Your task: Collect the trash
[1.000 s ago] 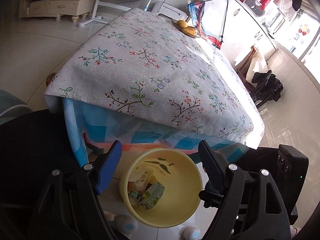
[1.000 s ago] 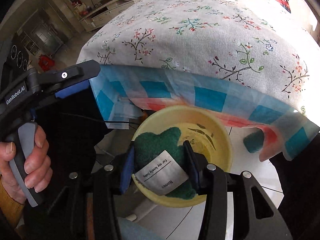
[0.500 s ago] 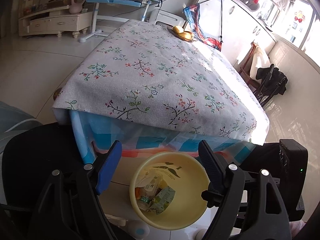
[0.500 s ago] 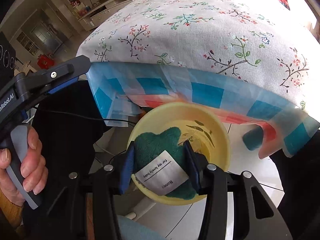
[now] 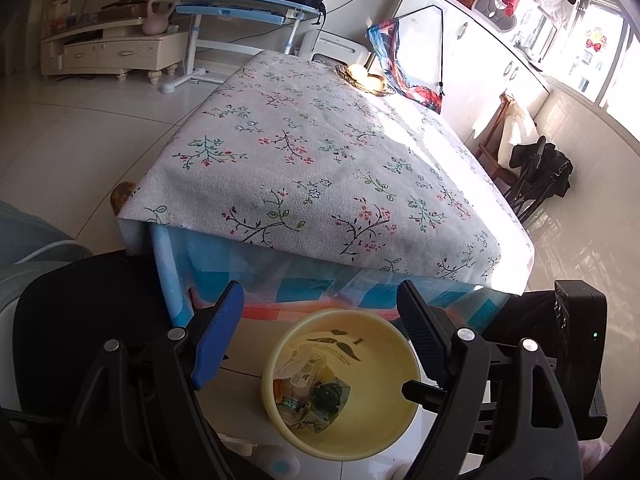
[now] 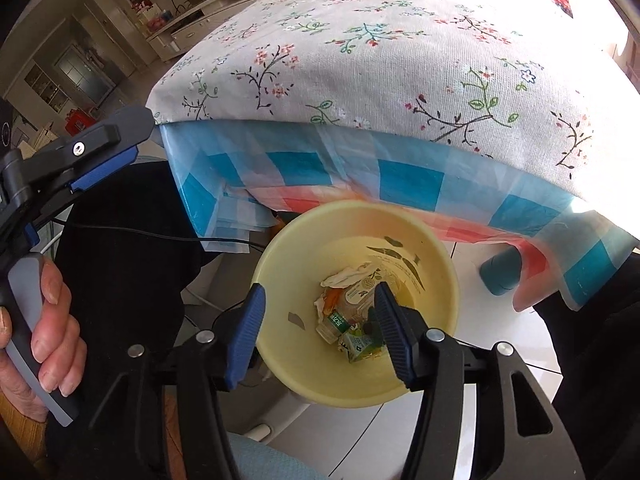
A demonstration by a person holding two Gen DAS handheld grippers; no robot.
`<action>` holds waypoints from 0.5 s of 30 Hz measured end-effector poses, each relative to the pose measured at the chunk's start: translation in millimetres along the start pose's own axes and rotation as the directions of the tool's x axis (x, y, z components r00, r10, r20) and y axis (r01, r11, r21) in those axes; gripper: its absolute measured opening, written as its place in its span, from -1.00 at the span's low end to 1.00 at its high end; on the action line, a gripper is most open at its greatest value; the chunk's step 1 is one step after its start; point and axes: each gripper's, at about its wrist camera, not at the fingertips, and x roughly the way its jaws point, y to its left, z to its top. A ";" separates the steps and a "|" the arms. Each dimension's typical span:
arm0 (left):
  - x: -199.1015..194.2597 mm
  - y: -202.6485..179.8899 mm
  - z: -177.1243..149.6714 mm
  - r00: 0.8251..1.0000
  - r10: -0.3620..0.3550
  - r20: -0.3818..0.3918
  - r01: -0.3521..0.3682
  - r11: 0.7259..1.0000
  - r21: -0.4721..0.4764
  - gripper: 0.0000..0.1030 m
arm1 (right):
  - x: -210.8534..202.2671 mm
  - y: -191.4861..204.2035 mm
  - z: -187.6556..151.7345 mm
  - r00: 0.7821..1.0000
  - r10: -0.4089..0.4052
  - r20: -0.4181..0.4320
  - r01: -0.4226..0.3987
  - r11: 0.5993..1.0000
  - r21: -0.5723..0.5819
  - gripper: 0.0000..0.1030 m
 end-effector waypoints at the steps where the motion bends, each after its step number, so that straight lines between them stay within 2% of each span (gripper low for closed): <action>1: -0.6 0.3 -0.3 1.000 0.000 0.001 0.000 1.000 0.000 0.47 | -4.5 -0.9 1.3 1.000 0.007 0.021 -0.007 1.000 0.009 0.10; 5: -0.5 1.3 -0.2 1.000 0.003 -0.005 -0.003 1.000 -0.007 0.54 | -33.2 -5.2 12.0 0.989 -0.003 0.146 0.000 1.000 0.022 0.22; 8: 0.9 1.0 1.0 1.000 0.004 -0.013 -0.004 1.000 -0.006 0.55 | -59.8 -13.6 27.6 0.967 -0.039 0.253 0.029 0.999 0.041 0.25; 11: -2.7 -6.5 7.7 1.000 0.014 -0.011 -0.014 1.000 0.015 0.55 | -88.8 -21.5 46.1 0.925 -0.111 0.364 0.092 0.993 0.069 0.31; 15: -21.0 -20.2 23.2 1.000 0.004 0.024 -0.004 1.000 0.014 0.60 | -126.7 -18.4 62.8 0.849 -0.191 0.492 0.164 0.982 0.097 0.47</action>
